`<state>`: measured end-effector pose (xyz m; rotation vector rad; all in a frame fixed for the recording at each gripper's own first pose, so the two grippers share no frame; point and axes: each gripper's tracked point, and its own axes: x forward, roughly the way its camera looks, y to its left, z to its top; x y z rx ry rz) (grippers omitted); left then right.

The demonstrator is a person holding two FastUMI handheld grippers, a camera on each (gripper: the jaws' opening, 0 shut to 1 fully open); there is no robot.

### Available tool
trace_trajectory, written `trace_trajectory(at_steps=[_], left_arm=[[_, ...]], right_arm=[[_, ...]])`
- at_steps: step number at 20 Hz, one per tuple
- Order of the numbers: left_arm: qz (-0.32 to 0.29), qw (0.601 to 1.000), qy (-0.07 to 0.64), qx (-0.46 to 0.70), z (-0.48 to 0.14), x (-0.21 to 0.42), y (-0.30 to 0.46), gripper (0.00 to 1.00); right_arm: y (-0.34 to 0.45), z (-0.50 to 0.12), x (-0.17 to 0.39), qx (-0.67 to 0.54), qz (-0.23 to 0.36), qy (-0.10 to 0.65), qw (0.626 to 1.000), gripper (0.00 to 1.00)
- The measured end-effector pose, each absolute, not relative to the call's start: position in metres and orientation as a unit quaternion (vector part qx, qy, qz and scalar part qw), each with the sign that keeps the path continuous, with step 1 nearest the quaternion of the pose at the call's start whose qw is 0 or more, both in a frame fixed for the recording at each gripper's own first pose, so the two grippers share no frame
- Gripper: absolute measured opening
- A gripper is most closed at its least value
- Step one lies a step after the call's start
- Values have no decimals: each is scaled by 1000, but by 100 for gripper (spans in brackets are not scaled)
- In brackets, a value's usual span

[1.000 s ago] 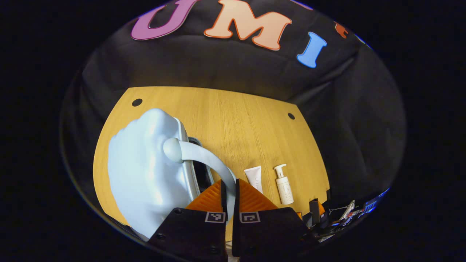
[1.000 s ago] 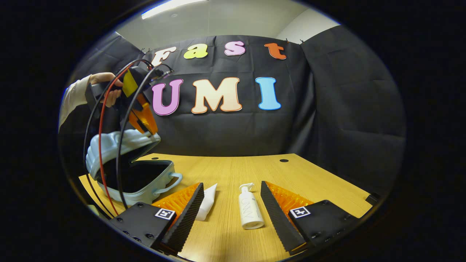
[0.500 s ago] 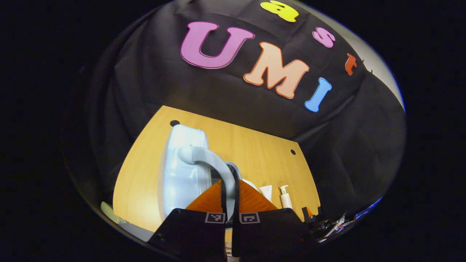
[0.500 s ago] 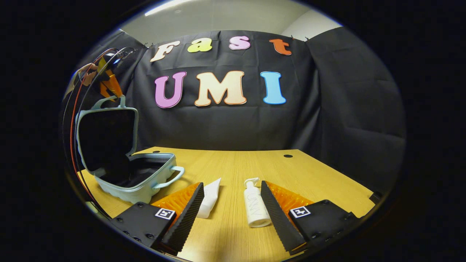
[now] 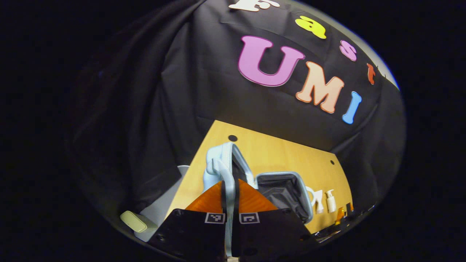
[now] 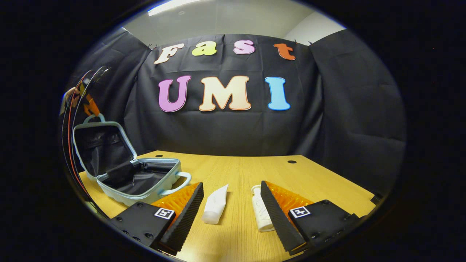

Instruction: First open the suitcase, pack the skin care products into it, and then close the suitcase.

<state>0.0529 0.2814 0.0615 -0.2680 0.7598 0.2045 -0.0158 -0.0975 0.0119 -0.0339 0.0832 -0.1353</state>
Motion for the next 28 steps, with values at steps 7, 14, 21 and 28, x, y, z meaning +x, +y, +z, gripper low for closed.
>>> trace_trajectory(at_steps=[7,14,21,28], left_arm=[[78,889,391,-223,-54,25,359,0],[39,868,376,-322,-128,19,378,0],[101,897,326,-281,-104,16,409,37],[12,940,233,-249,46,22,268,95]], right_arm=[[-107,18,-21,-33,-111,38,993,99],[-66,16,-5,-64,-87,50,993,99],[-62,6,1,-83,-70,65,992,100],[-97,4,2,-44,-58,79,994,100]])
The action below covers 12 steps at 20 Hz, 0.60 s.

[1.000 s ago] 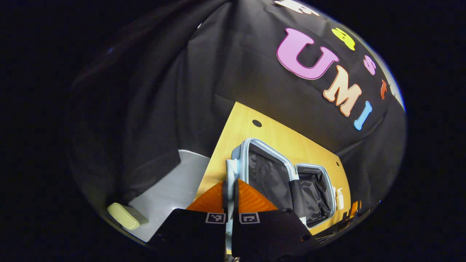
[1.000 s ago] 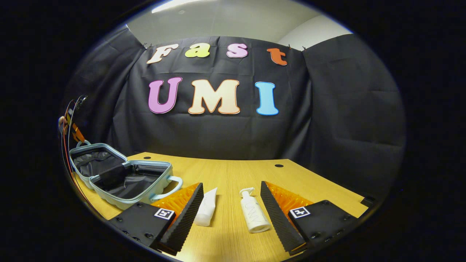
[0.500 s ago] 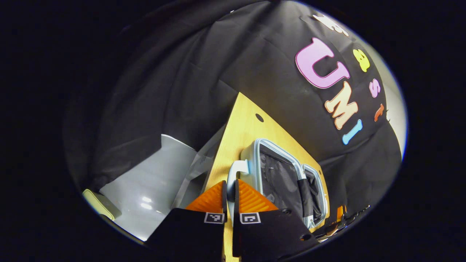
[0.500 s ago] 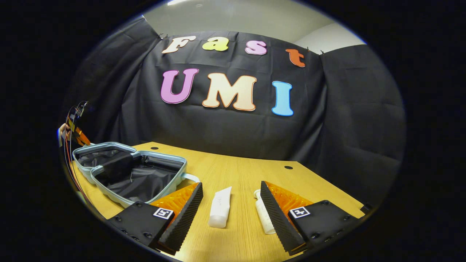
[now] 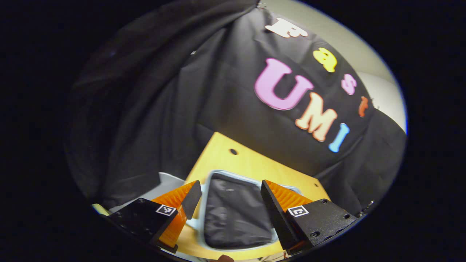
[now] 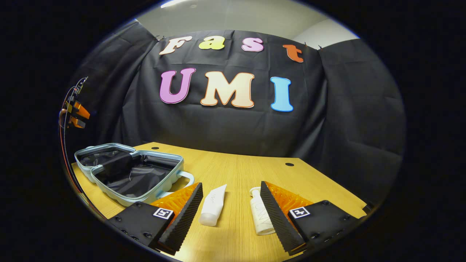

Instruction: First open the suitcase, pack the skin care products into it, and then close the suitcase.

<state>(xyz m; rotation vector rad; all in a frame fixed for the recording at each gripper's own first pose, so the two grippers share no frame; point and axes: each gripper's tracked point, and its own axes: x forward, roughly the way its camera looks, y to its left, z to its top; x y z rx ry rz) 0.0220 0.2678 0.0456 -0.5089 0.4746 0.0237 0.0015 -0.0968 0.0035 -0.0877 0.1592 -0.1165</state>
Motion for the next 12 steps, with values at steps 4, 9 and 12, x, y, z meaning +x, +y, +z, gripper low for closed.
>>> trace_trajectory(at_steps=[4,9,12], left_arm=[[-113,927,255,-250,71,30,122,95],[-217,904,318,-188,41,58,-20,95],[-270,870,379,-165,7,64,-95,95]], right_arm=[[-116,10,1,-40,-32,102,993,100],[-140,8,1,-77,-15,137,988,99],[-147,-6,3,-83,-5,173,981,100]])
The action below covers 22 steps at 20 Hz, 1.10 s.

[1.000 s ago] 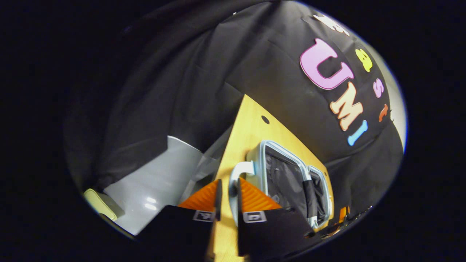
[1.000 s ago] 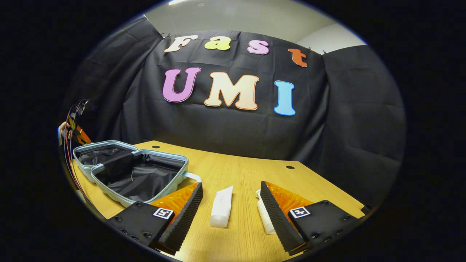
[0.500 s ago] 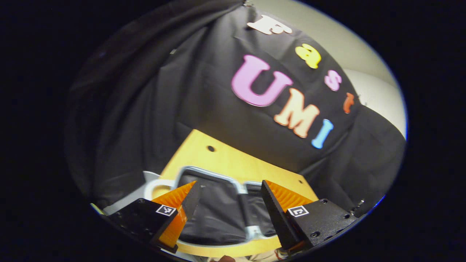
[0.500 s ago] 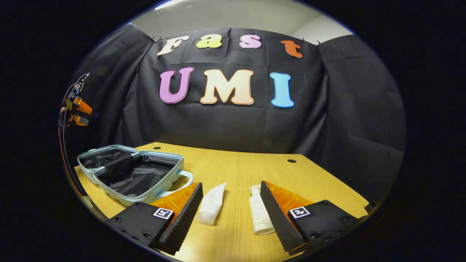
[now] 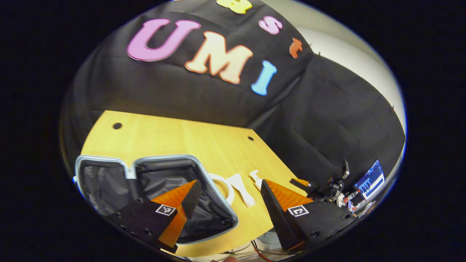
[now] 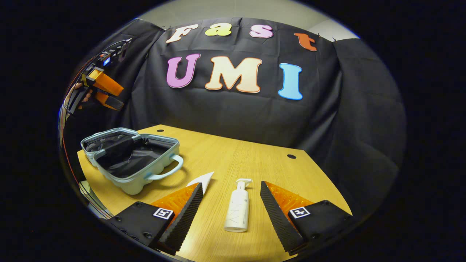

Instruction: First open the suitcase, pack the skin care products into it, and then close the suitcase.

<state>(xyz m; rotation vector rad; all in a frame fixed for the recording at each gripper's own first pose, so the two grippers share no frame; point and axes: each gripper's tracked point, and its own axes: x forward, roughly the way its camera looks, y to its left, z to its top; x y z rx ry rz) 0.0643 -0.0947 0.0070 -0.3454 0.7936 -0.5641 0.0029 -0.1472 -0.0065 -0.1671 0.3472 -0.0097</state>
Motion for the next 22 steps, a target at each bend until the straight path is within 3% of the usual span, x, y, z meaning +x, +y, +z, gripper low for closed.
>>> trace_trajectory(at_steps=[8,13,19,22], left_arm=[[-309,783,526,-121,-78,64,-210,96],[-281,757,578,-123,-102,55,-231,96],[-186,752,624,-101,-138,57,-223,96],[-184,745,636,-84,-144,58,-222,96]], right_arm=[[-166,-47,15,-98,1,243,965,100],[-180,-64,15,-102,0,283,954,100],[-183,-80,19,-121,14,330,936,100],[-183,-90,23,-118,27,363,924,100]])
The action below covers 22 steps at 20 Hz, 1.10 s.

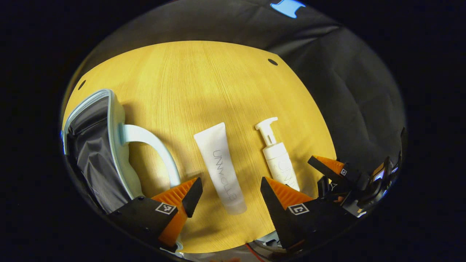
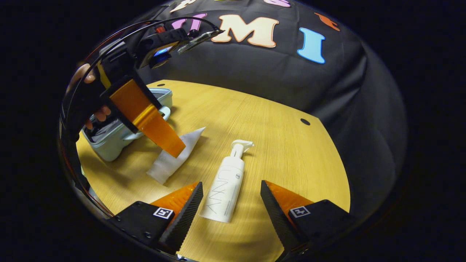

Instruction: First open the suitcase, pack the skin care products into it, and then close the suitcase.

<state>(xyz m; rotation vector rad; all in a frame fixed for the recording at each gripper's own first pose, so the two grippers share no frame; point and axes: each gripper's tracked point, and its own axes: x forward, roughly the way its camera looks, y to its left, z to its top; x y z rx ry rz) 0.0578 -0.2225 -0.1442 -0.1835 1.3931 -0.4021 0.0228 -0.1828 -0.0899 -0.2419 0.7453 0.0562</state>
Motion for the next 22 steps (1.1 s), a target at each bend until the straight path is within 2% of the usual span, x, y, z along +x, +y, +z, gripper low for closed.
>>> trace_trajectory(at_steps=[7,10,11,12,13,16,19,21,22], left_arm=[[-181,731,654,-73,-161,57,-231,94],[-181,728,658,-69,-170,59,-232,88],[-181,726,660,-65,-173,58,-232,87],[-180,723,664,-63,-176,57,-230,84],[-180,725,662,-60,-176,59,-230,82],[-182,725,663,-48,-172,63,-227,75],[-187,726,661,-34,-171,69,-220,65],[-191,723,663,-42,-169,73,-218,51],[-194,721,664,-45,-167,74,-215,49]], right_arm=[[-175,-114,30,-88,57,435,894,100],[-178,-118,32,-89,52,445,890,98],[-178,-120,34,-85,51,448,888,88],[-176,-121,33,-85,50,450,888,84],[-176,-122,35,-86,48,452,887,74],[-178,-128,34,-84,47,463,881,75],[-176,-136,33,-77,52,480,872,67],[-177,-135,31,-78,53,479,873,61],[-178,-135,32,-80,54,478,873,60]])
